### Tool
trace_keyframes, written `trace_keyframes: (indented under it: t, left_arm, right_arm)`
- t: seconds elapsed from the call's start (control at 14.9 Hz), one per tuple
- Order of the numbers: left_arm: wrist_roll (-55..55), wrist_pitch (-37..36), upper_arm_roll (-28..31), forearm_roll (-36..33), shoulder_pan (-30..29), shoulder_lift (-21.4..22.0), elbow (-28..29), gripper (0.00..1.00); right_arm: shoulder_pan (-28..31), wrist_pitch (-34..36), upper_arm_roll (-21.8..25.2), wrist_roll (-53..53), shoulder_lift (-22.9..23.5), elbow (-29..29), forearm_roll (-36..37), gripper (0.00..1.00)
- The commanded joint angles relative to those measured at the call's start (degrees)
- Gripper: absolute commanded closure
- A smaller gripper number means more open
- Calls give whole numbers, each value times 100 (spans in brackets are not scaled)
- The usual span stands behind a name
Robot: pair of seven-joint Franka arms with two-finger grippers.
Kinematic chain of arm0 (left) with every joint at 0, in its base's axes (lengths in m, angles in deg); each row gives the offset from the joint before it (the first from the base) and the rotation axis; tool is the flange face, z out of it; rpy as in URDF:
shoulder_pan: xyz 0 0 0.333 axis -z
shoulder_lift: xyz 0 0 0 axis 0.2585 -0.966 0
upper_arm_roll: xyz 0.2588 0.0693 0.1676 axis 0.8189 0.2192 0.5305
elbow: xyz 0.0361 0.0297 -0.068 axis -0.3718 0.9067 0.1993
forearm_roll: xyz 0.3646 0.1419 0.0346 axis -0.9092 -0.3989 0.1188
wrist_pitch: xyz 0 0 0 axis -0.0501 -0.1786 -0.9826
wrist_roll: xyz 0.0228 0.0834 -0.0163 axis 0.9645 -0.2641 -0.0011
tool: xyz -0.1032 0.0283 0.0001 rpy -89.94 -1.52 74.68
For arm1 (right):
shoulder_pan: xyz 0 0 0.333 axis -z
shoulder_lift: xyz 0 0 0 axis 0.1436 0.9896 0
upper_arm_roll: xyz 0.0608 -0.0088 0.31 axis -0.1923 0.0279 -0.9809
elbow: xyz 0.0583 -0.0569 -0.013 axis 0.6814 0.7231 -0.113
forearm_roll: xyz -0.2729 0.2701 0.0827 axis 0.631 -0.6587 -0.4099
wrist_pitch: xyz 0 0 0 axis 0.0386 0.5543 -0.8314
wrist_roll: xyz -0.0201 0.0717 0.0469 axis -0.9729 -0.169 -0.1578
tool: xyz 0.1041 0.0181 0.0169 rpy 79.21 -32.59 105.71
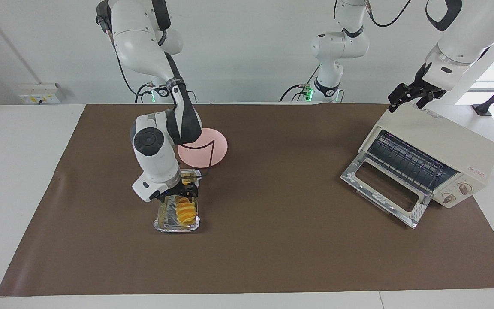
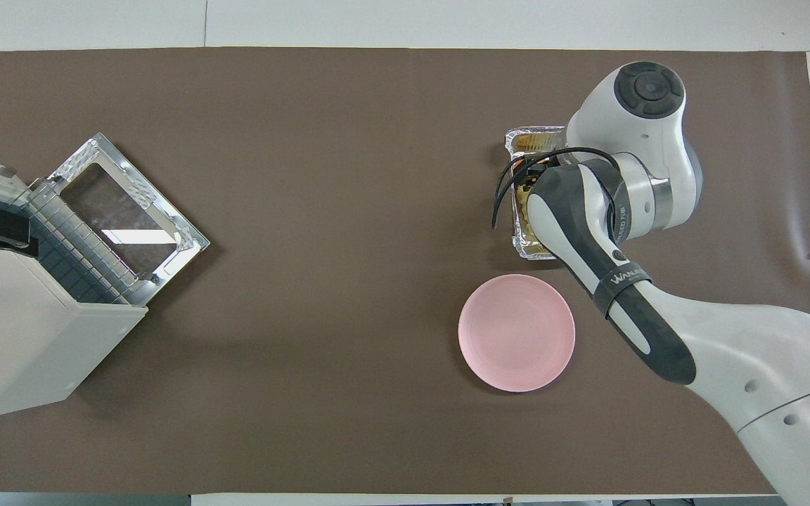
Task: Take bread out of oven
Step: 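Lower the right gripper into the tray and grasp the bread rolls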
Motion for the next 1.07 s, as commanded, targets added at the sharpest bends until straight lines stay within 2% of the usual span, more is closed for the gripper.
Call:
trace_keyframes:
  t: [0.0, 0.4, 0.47, 0.54, 0.6, 0.67, 0.87, 1.01]
  left_arm:
    - [-32, 103, -35, 107, -64, 149, 166, 0]
    - [-32, 94, -35, 107, -64, 149, 166, 0]
    - [-32, 94, -35, 107, -64, 149, 166, 0]
    - [-32, 94, -35, 107, -64, 149, 166, 0]
    - [-32, 94, -35, 107, -64, 149, 166, 0]
    - [-32, 94, -35, 107, -64, 140, 166, 0]
    - [-32, 94, -35, 107, -64, 149, 166, 0]
    - [-32, 94, -35, 107, -64, 149, 166, 0]
  right_arm:
    - [-12, -342, -13, -165, 17, 211, 174, 0]
    - [15, -545, -22, -174, -18, 397, 236, 0]
    - [6, -746, -22, -183, -35, 545, 236, 4]
    - [15, -965, -22, -183, -88, 746, 236, 15]
    - [15, -1124, -22, -183, -123, 879, 236, 65]
    - [-3, -1099, -13, -183, -123, 872, 236, 100]
    - [23, -1055, -22, -174, -123, 793, 236, 100]
    - [50, -732, -22, -157, -106, 539, 236, 100]
